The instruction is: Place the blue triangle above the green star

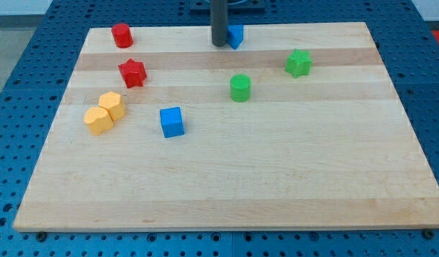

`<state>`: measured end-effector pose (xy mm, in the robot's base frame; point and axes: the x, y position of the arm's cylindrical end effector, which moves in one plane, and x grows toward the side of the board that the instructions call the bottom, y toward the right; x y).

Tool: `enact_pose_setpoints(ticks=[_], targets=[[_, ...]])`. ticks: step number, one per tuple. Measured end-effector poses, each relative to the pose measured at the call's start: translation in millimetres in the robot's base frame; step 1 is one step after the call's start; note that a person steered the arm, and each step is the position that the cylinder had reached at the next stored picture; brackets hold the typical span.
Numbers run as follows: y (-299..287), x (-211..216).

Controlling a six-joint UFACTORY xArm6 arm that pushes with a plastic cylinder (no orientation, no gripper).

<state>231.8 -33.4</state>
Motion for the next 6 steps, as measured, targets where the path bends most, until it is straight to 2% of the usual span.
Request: enact_pose_setpoints(ticks=[1,2,3,4,5,6], targets=[[20,0],[91,1],[124,-3],[129,-36],[161,-23],[160,-23]])
